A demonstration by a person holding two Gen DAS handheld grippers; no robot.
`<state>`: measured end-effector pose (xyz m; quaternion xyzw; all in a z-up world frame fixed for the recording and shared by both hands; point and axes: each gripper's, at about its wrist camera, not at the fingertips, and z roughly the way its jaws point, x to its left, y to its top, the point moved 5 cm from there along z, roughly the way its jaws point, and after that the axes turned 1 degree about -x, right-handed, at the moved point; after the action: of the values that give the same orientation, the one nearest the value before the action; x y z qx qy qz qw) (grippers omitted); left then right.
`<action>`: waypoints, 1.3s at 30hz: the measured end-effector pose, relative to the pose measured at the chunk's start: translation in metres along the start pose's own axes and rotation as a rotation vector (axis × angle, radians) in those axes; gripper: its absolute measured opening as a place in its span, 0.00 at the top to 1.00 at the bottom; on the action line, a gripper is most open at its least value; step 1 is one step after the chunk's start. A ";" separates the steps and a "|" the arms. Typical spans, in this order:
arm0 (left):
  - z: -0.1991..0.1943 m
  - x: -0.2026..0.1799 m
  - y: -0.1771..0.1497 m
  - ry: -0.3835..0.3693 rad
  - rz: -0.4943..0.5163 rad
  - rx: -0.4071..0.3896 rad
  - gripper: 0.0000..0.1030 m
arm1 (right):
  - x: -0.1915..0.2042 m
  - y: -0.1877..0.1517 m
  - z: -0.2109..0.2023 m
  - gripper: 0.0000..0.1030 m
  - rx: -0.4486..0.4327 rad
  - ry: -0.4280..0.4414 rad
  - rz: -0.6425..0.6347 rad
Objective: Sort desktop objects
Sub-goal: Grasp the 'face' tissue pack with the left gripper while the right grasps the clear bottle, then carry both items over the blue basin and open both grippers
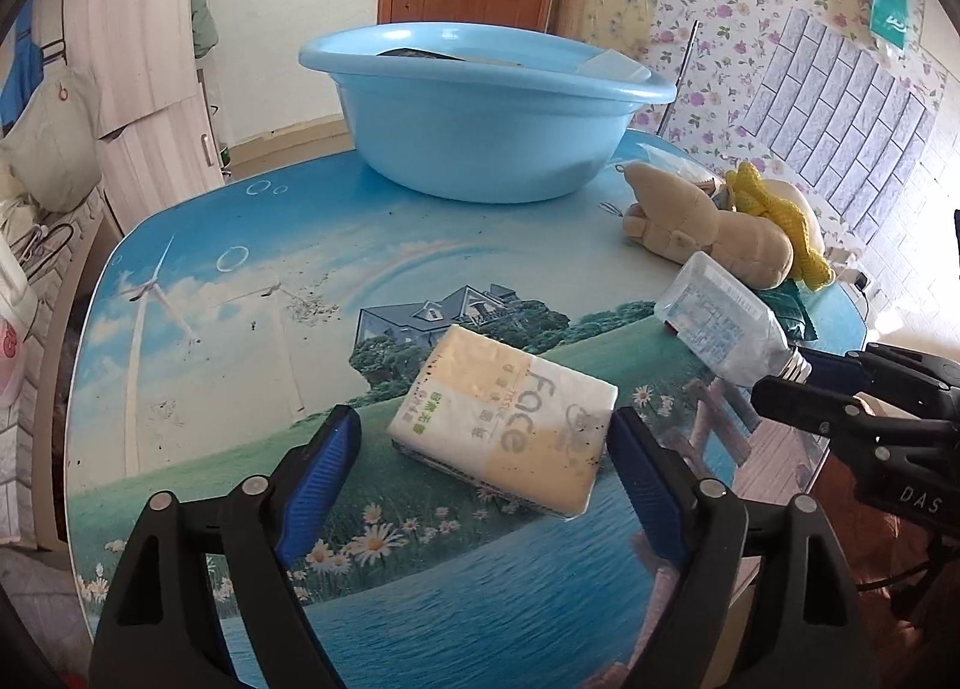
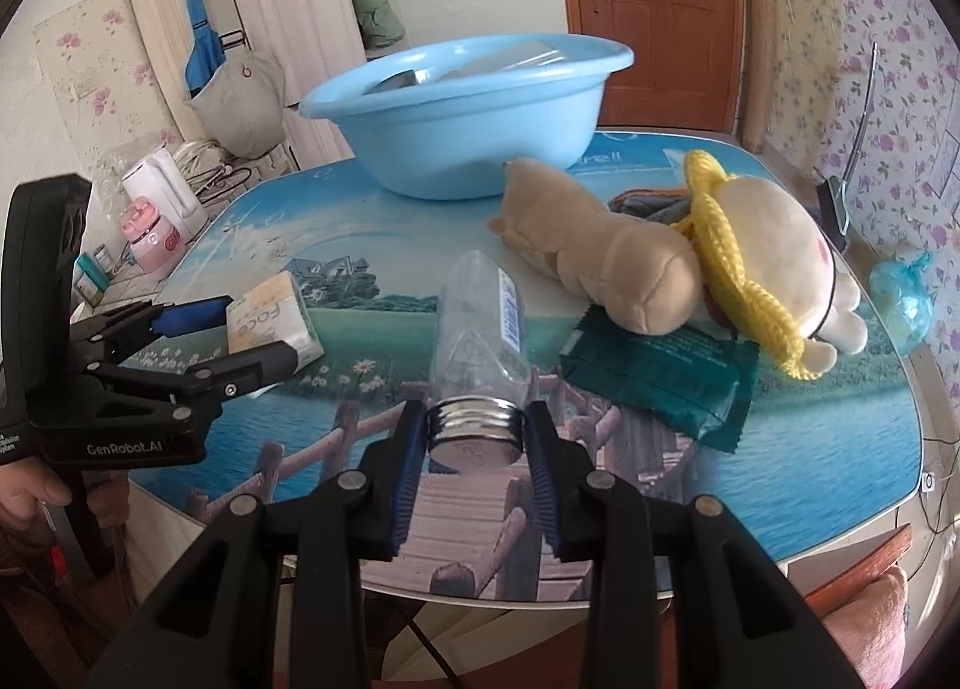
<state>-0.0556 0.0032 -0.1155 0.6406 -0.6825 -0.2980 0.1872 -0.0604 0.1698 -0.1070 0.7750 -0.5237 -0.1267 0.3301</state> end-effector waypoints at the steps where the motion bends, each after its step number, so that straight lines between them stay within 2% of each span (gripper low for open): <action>1: 0.000 0.000 0.000 -0.001 0.008 0.001 0.14 | 0.000 0.000 0.001 0.67 0.003 -0.002 0.003; 2: 0.001 0.000 0.000 0.001 0.017 0.002 0.12 | -0.001 0.000 0.002 0.65 0.006 -0.006 0.005; 4: 0.003 -0.003 0.000 0.012 0.068 0.002 0.10 | 0.000 0.001 0.004 0.56 0.005 -0.011 0.005; 10: 0.009 -0.007 0.001 -0.027 0.118 0.028 0.08 | 0.006 0.006 0.010 0.53 0.009 -0.022 -0.013; 12: 0.010 -0.008 0.003 -0.011 0.145 0.035 0.16 | 0.010 0.010 0.012 0.53 0.005 -0.027 -0.029; 13: 0.009 -0.008 0.004 -0.003 0.156 0.029 0.30 | 0.010 0.011 0.013 0.53 0.006 -0.030 -0.036; 14: 0.008 -0.008 0.005 -0.011 0.157 0.025 0.36 | 0.012 0.012 0.015 0.53 0.005 -0.034 -0.042; 20: 0.006 -0.003 0.008 -0.021 0.142 0.027 0.36 | 0.009 0.015 0.020 0.54 0.011 -0.022 -0.032; 21: 0.004 -0.002 0.009 -0.024 0.136 0.024 0.36 | 0.008 0.014 0.019 0.64 0.009 -0.024 -0.026; 25: -0.003 0.002 0.015 -0.028 0.108 0.000 0.36 | 0.004 0.014 0.016 0.64 0.000 -0.007 -0.015; 35: -0.040 0.003 0.045 -0.029 0.064 -0.095 0.36 | 0.012 0.047 -0.027 0.64 -0.167 0.058 -0.013; 39: -0.049 0.005 0.064 -0.038 0.045 -0.127 0.36 | 0.016 0.061 -0.033 0.64 -0.179 0.059 -0.025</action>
<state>-0.0736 -0.0097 -0.0375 0.6062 -0.6797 -0.3487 0.2211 -0.0799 0.1541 -0.0407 0.7522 -0.4908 -0.1543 0.4117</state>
